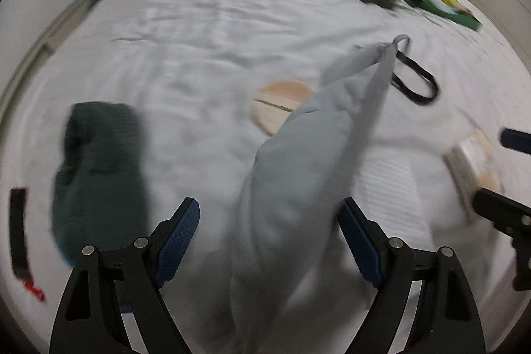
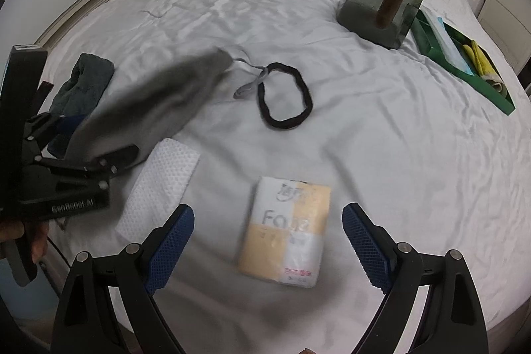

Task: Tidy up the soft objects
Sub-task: 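Grasp the grey eye mask with the left tool while the right tool grasps the tissue pack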

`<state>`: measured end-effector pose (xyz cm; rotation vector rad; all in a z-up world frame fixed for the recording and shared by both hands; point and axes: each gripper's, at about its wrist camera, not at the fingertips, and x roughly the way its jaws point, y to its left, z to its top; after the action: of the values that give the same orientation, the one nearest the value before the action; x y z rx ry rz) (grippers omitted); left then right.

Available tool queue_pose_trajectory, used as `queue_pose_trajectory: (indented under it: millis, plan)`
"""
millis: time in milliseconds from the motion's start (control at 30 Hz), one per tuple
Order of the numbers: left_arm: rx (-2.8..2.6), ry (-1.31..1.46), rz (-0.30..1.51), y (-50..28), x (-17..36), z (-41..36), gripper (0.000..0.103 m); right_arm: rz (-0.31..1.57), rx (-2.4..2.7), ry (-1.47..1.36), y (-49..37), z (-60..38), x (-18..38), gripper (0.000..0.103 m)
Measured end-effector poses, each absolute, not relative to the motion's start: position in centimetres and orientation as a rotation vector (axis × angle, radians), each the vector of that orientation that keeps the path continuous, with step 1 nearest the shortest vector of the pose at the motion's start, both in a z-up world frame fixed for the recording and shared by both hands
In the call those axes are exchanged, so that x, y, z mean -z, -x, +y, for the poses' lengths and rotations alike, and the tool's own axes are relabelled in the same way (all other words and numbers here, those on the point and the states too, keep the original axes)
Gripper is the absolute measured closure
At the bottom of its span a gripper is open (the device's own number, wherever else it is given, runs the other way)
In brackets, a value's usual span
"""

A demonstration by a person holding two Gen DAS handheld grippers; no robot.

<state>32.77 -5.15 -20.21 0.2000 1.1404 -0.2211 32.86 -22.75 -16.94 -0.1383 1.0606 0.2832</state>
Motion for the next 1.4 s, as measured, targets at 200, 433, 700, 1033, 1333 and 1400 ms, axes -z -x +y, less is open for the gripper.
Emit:
queue_pose_trajectory:
  millis: [200,433,700,1033,1333,1400]
  plan:
    - [0.257,-0.237,1.189,-33.9,21.6,-6.1,0.022,1.079,-0.266,0.131,-33.5,-22.2,18.0,0.019]
    - [0.28,-0.226,1.191,-34.7,22.1,-5.3,0.042,1.095,-0.232,0.115,-34.6,-22.2,19.1,0.027]
    - [0.284,-0.249,1.166,-33.5,21.7,-6.2,0.062,1.119,-0.211,0.102,-35.6,-22.7,20.1,0.027]
    - [0.273,-0.302,1.11,-33.0,20.6,-7.6,0.086,1.142,-0.187,0.096,-36.1,-24.0,21.0,0.08]
    - [0.234,-0.236,1.081,-32.4,18.1,-7.0,0.088,1.108,-0.226,0.107,-35.1,-23.9,19.9,0.081]
    - [0.22,-0.224,1.076,-32.3,17.4,-6.8,0.088,1.101,-0.235,0.117,-35.0,-24.0,19.5,0.081]
